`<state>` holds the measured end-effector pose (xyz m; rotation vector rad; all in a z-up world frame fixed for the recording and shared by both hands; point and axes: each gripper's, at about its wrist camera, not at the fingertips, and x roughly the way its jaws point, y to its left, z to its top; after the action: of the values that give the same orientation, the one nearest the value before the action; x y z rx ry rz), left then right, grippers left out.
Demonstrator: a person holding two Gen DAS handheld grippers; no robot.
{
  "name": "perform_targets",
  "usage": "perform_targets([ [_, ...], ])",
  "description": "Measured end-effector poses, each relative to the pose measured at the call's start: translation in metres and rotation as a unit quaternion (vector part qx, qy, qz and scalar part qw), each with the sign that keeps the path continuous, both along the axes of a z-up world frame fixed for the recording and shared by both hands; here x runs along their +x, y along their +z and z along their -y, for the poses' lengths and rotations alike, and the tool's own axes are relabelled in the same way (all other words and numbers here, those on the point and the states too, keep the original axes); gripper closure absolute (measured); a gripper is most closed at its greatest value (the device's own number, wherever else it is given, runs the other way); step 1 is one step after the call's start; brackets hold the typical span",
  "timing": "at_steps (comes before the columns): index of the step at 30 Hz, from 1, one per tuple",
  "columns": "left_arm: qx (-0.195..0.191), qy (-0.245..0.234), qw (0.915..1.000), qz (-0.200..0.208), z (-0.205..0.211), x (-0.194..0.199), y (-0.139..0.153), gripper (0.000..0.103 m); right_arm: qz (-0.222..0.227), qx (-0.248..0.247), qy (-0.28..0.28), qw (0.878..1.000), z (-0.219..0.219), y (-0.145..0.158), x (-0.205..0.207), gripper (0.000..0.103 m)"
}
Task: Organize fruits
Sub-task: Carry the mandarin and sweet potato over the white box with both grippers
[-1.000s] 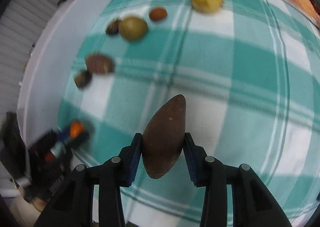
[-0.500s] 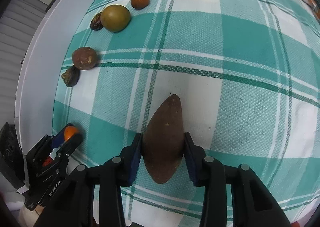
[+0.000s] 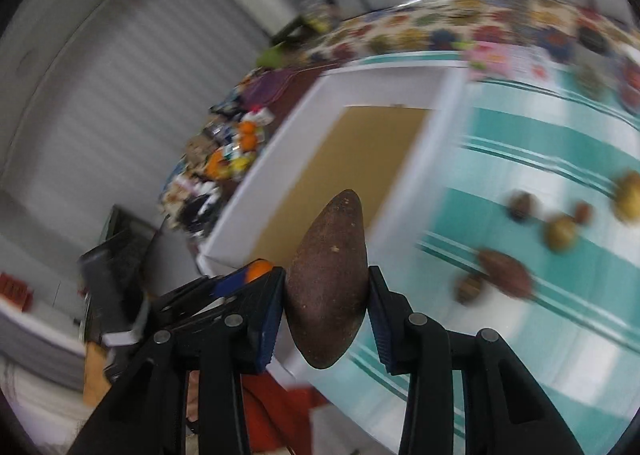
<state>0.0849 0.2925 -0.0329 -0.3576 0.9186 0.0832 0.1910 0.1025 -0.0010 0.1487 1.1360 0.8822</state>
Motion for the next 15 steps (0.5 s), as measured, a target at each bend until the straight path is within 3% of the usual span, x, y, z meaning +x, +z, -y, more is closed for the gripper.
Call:
perform_targets([
  [3,0.017,0.039,0.9982,-0.043,-0.035,-0.004,-0.026,0.074,-0.015,-0.014,0.037,0.999,-0.062,-0.020,0.001,0.063],
  [7,0.015,0.044,0.9962,-0.074,-0.043,-0.007,-0.049,0.073,-0.029,-0.079,0.083,0.993,-0.113,-0.060,-0.007,0.063],
  [10,0.016,0.054,0.9948,-0.085,-0.047,-0.011,-0.054,0.073,-0.046,-0.114,0.136,0.983,-0.133,-0.088,-0.025,0.063],
  [13,0.015,0.062,0.9938,-0.091,-0.048,-0.015,-0.056,0.071,-0.046,-0.143,0.152,0.977,-0.139,-0.106,-0.032,0.063],
  [14,0.018,0.066,0.9934,-0.092,-0.050,-0.015,-0.058,0.069,-0.047,-0.149,0.154,0.976,-0.140,-0.112,-0.026,0.063],
  [15,0.023,0.070,0.9931,-0.091,-0.049,-0.018,-0.057,0.060,-0.044,-0.154,0.151,0.976,-0.138,-0.114,-0.026,0.062],
])
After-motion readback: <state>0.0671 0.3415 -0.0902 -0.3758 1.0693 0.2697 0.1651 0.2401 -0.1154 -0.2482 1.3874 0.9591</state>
